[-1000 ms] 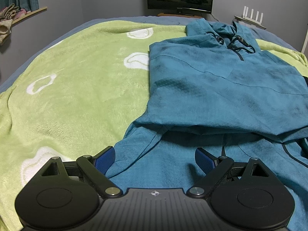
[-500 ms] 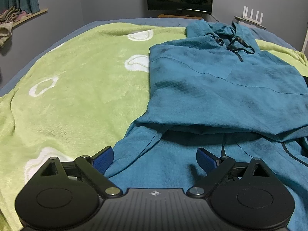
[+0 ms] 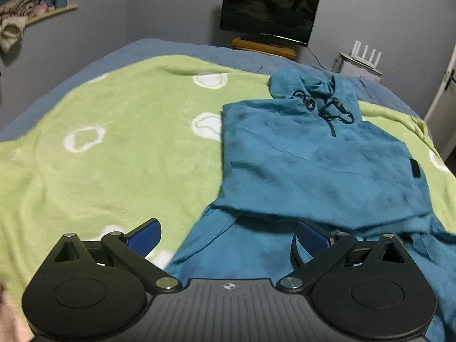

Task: Fold large clothes

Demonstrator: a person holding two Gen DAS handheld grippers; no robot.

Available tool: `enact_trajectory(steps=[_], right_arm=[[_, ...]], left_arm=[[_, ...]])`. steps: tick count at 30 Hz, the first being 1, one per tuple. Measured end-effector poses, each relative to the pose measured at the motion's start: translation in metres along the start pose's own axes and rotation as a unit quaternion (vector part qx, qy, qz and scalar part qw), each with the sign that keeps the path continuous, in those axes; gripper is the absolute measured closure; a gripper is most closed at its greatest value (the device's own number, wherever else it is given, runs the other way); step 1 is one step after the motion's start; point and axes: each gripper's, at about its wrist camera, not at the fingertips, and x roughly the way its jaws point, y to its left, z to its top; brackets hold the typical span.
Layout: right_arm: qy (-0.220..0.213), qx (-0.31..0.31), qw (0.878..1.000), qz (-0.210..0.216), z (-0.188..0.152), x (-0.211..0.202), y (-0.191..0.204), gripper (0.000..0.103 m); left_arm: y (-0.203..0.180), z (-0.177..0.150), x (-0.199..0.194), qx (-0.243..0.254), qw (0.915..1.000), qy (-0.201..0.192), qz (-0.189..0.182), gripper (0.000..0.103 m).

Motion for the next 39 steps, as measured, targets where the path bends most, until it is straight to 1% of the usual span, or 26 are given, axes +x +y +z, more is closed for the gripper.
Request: enact_trajectory(steps=[2,4,8,12,16,19,21,22,24,27,28,29,31,32,33,36,38,39], right_arm=[[0.009,0.006,1.0,0.001,-0.003,-0.006,-0.005,0.043],[0.021,0.009,1.0,0.007,-0.009,-0.01,-0.006,0.043],[0.049,-0.012,0.998,0.026,-0.022,-0.018,-0.004,0.043],[0.05,-0.078,0.995,0.039,-0.036,-0.032,0.0,0.043],[0.064,-0.149,0.983,0.081,-0.047,-0.049,0.002,0.043],[0.067,-0.223,0.968,0.089,-0.054,-0.06,0.017,0.043],[0.066,-0.25,0.962,0.09,-0.057,-0.063,0.024,0.043],[0.068,-0.253,0.961,0.088,-0.056,-0.065,0.025,0.043],[0.084,-0.228,0.966,0.084,-0.051,-0.063,0.02,0.043],[0.088,-0.185,0.974,0.098,-0.046,-0.062,0.011,0.043],[0.093,-0.16,0.978,0.099,-0.043,-0.058,0.007,0.043],[0.096,-0.136,0.981,0.1,-0.042,-0.055,0.004,0.043],[0.095,-0.103,0.985,0.104,-0.04,-0.048,0.002,0.041],[0.094,-0.09,0.986,0.108,-0.04,-0.045,0.003,0.041],[0.093,-0.081,0.986,0.111,-0.04,-0.043,0.004,0.041],[0.089,-0.065,0.987,0.119,-0.041,-0.034,0.008,0.041],[0.083,-0.059,0.987,0.123,-0.041,-0.029,0.012,0.041],[0.08,-0.052,0.987,0.127,-0.04,-0.028,0.012,0.041]], left_arm=[[0.004,-0.008,-0.021,0.015,0.9998,0.01,0.008,0.0],[0.009,-0.02,-0.036,0.018,0.9993,0.034,0.003,0.0],[0.019,-0.047,-0.061,0.021,0.9976,0.065,0.004,0.002],[0.028,-0.068,-0.092,0.061,0.9963,0.059,0.007,0.002],[0.035,-0.084,-0.119,0.122,0.991,0.053,-0.017,0.002],[0.033,-0.1,-0.129,0.169,0.9828,0.067,-0.034,0.002],[0.031,-0.108,-0.132,0.186,0.9789,0.072,-0.043,0.002],[0.032,-0.111,-0.132,0.189,0.9779,0.077,-0.044,0.002],[0.036,-0.113,-0.132,0.174,0.9796,0.09,-0.048,0.005],[0.043,-0.112,-0.138,0.142,0.9836,0.085,-0.072,0.006],[0.047,-0.111,-0.138,0.12,0.9862,0.082,-0.08,0.006],[0.051,-0.109,-0.138,0.091,0.9877,0.083,-0.097,0.006],[0.056,-0.104,-0.137,0.04,0.9868,0.081,-0.134,0.006],[0.056,-0.102,-0.136,0.026,0.9862,0.08,-0.142,0.005],[0.054,-0.101,-0.135,0.021,0.9862,0.082,-0.142,0.005],[0.044,-0.101,-0.127,0.03,0.987,0.098,-0.123,0.005],[0.041,-0.103,-0.119,0.02,0.9847,0.112,-0.131,0.012],[0.041,-0.104,-0.115,0.011,0.9831,0.119,-0.139,0.02]])
